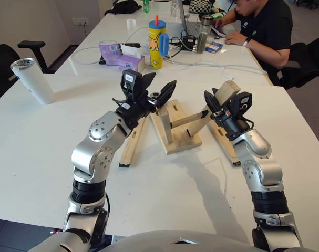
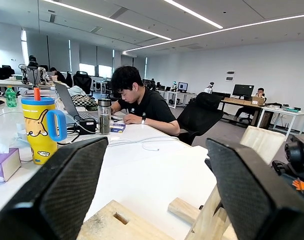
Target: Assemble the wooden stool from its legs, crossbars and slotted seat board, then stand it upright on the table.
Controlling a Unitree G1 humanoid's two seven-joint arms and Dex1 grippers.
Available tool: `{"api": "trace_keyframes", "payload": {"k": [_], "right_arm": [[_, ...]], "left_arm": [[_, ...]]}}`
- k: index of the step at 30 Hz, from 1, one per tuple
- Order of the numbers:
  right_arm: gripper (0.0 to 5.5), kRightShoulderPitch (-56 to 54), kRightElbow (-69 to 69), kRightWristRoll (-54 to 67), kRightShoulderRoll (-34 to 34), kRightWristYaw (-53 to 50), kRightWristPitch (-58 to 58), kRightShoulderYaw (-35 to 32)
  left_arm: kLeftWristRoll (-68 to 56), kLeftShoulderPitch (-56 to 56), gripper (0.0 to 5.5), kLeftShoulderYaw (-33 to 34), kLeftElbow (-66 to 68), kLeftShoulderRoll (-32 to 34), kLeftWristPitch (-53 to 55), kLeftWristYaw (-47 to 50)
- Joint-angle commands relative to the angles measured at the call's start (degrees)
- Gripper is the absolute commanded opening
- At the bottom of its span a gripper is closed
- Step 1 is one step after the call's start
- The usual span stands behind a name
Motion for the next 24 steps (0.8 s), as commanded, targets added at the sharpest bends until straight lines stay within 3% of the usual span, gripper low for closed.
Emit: {"api": "trace_keyframes", "payload": {"k": [1, 3, 4, 11, 16, 24], "right_arm": [[1.13, 9.6, 12.0, -12.6, -6.9, 3.6, 11.3, 12.1], [1.16, 9.5, 14.0, -12.4, -8.1, 4.0, 13.9, 13.7], [1.56, 9.3, 14.8, -12.3, -8.6, 4.3, 14.9, 14.4], [2.75, 9.5, 15.5, -11.2, -9.9, 5.1, 16.4, 16.1], [2.75, 6.0, 13.2, -10.5, -6.3, -0.1, 10.1, 11.6], [2.75, -1.2, 3.1, -4.6, -1.0, -6.9, 11.9, 2.0]], "left_arm": [[1.0, -3.7, 3.61, 0.2, 2.4, -1.5, -1.2, 1.2], [1.0, -4.2, 3.61, 0.2, 3.0, -1.7, -1.6, 1.3], [1.1, -4.4, 3.61, 0.3, 3.1, -1.8, -1.7, 1.4], [1.2, -4.8, 3.61, 0.7, 3.8, -1.8, -2.3, 2.0], [1.3, -4.6, 3.61, 0.9, 4.2, -1.7, -2.6, 2.3], [2.1, -4.7, 3.61, 1.3, 4.8, -1.8, -3.3, 2.7]]}}
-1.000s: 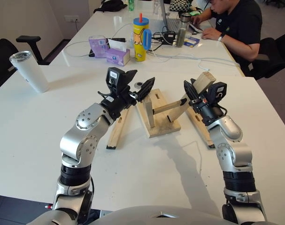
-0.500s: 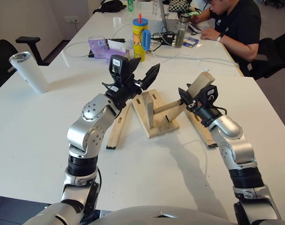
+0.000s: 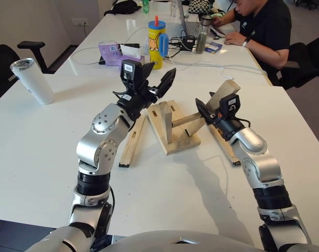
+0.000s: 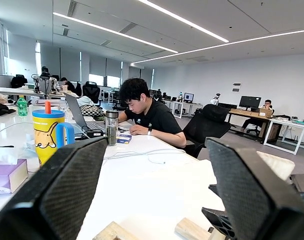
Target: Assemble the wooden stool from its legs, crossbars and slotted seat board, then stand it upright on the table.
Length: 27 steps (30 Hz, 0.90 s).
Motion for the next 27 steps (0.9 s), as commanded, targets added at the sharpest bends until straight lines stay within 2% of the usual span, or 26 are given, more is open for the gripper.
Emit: {"api": "trace_keyframes", "payload": {"k": [1, 9, 18, 27], "right_arm": [[2.75, 1.1, 0.5, -1.4, 1.0, -2.9, 6.8, -1.8], [2.75, -1.8, -3.9, -0.4, 3.3, -3.7, 11.0, -4.8], [2.75, 2.4, -4.3, -0.8, 4.8, 0.3, 14.6, -1.5], [2.75, -1.2, -1.9, -5.3, 9.8, -2.7, 15.7, 3.3]], "left_arm": [[0.9, -1.2, 3.61, 0.6, 0.5, 0.0, -0.6, 0.5], [0.2, -0.5, 3.61, -0.1, -1.6, -0.1, -0.1, -0.4], [-1.6, 0.8, 3.61, 0.0, -5.6, 0.4, 1.6, -1.0], [-1.7, 2.2, 3.61, 0.5, -9.5, 1.3, 3.8, 0.2]]}}
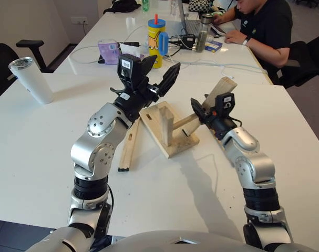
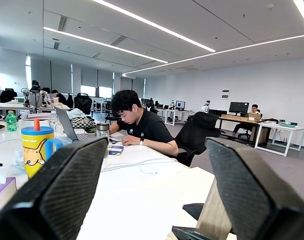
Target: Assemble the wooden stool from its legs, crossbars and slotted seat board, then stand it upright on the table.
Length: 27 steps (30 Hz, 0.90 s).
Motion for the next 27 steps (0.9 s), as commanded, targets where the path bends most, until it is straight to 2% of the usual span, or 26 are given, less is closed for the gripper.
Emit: {"api": "trace_keyframes", "payload": {"k": [1, 9, 14, 23, 27], "right_arm": [[2.75, -0.3, 5.1, -3.4, 1.8, -1.4, 4.2, 3.3], [2.75, -1.4, 8.5, -7.6, 3.7, -4.4, 2.6, 4.2], [2.75, -2.0, 9.0, -8.5, 4.8, -4.7, 1.7, 3.9], [2.75, -2.0, 8.7, -9.1, 5.5, -4.1, 1.3, 3.2], [2.77, -2.2, 8.9, -9.1, 5.5, -3.8, 1.5, 3.2]], "left_arm": [[-0.6, 0.9, 3.61, 1.3, -2.2, 1.3, 1.7, 0.9], [-6.9, 3.0, 3.61, 4.3, -9.5, 7.4, 10.3, -0.5], [-7.5, 5.7, 3.61, 1.3, -10.3, 9.0, 14.0, -0.2], [-4.3, 8.2, 3.61, -2.5, -7.8, 9.9, 14.1, 0.2], [-4.3, 8.3, 3.12, -2.3, -8.5, 9.4, 13.7, 0.2]]}}
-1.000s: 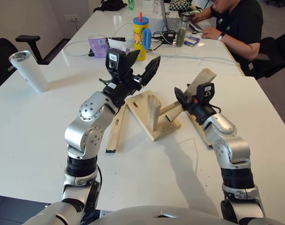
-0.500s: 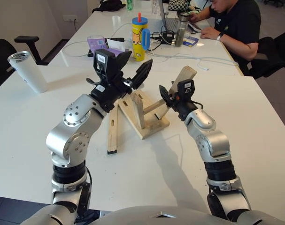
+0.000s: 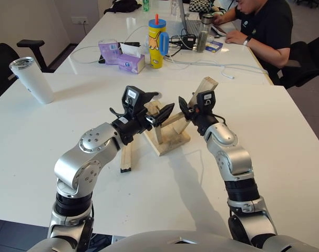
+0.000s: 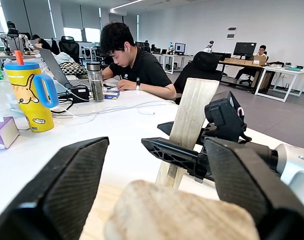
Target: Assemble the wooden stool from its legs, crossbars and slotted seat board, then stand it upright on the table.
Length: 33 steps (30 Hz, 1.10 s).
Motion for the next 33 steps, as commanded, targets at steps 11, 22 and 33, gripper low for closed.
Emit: {"api": "trace_keyframes", "payload": {"k": [11, 22, 33], "right_arm": [[2.77, 3.0, 0.8, 0.7, -1.2, 4.4, 4.4, 0.6], [3.56, 3.5, -4.1, 5.1, -3.4, 9.6, 5.3, -2.6], [3.56, -5.6, -8.5, 11.7, -7.5, 12.7, 5.7, -12.1]], "left_arm": [[2.2, 1.6, 2.27, -1.1, 2.0, 0.2, -1.8, -0.8], [3.8, 2.5, 2.23, -1.5, 2.4, 1.1, -2.9, -0.9], [5.1, 2.9, 2.19, -2.3, 2.6, 2.6, -3.7, -1.5]]}}
